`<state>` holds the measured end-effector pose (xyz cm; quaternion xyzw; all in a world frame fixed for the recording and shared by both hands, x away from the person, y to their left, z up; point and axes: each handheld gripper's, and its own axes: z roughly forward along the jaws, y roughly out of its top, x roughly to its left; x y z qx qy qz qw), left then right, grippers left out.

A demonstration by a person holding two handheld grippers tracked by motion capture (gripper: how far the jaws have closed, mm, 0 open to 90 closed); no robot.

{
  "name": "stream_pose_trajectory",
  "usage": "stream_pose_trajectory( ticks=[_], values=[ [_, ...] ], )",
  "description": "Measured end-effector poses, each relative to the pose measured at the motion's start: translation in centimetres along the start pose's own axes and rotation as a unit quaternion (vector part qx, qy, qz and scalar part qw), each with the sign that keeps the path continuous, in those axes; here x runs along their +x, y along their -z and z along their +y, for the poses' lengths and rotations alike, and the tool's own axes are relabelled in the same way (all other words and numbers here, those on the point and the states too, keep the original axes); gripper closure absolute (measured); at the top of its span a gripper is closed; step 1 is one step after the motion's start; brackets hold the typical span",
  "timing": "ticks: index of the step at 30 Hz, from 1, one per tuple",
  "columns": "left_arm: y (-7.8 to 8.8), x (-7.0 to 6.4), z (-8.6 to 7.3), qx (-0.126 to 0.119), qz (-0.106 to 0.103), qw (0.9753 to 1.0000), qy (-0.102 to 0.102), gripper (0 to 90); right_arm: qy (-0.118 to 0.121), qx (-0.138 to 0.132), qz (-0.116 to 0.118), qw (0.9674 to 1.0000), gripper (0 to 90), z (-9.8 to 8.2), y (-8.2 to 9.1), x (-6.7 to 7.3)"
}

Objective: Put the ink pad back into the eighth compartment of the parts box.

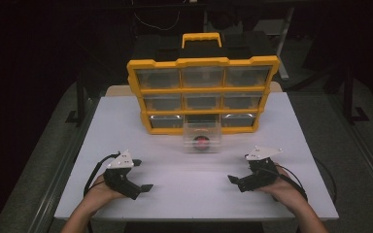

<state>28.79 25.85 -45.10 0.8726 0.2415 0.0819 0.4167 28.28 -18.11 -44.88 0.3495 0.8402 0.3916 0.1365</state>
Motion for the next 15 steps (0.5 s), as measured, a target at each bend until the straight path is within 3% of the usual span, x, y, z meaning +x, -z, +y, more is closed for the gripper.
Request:
stream_pose_trajectory(
  ticks=[8,15],
  values=[
    [-0.1,-0.1,-0.1,0.002,-0.001,1.0,0.0,0.0,-0.003,-0.01,-0.003,0.9999,0.5,-1.3,0.8,-0.2],
    [-0.2,-0.2,-0.1,0.004,-0.003,1.0,-0.003,0.0,0.004,-0.002,-0.003,1.0,0.0,-1.8,1.0,-0.4]
  ],
)
